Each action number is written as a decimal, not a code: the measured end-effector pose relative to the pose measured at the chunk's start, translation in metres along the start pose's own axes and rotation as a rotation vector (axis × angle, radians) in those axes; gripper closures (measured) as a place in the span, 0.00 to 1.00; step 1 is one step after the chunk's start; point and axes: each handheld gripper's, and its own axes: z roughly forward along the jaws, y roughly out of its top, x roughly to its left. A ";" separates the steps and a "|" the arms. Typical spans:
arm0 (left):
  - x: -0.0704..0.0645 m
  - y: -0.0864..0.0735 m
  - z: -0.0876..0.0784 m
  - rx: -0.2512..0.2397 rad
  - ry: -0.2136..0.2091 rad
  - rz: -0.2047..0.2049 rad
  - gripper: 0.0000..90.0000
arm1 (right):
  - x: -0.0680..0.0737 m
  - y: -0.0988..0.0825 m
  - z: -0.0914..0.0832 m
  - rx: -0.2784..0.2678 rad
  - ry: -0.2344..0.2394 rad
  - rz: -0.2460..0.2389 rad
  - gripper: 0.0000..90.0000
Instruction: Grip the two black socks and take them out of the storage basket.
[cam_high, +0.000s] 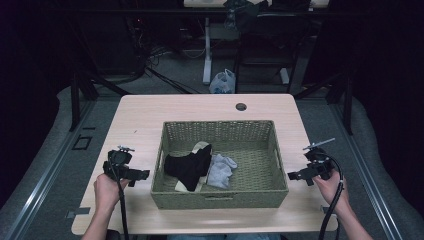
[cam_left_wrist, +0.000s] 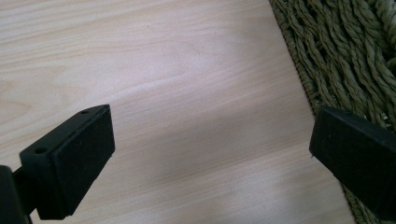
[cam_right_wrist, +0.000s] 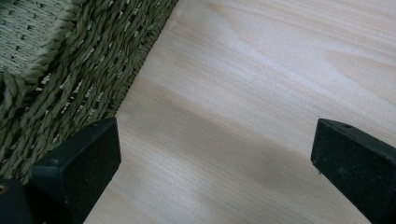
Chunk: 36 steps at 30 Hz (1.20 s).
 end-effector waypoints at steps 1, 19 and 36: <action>0.000 0.000 0.000 0.000 0.000 0.000 0.00 | 0.000 0.000 0.000 0.000 0.000 0.000 0.01; 0.001 0.000 -0.008 -0.032 0.035 0.024 0.01 | 0.003 0.001 0.002 0.008 -0.006 -0.013 0.01; -0.029 0.019 -0.053 -0.182 0.004 0.060 0.00 | 0.003 0.000 0.001 0.009 -0.016 -0.009 0.01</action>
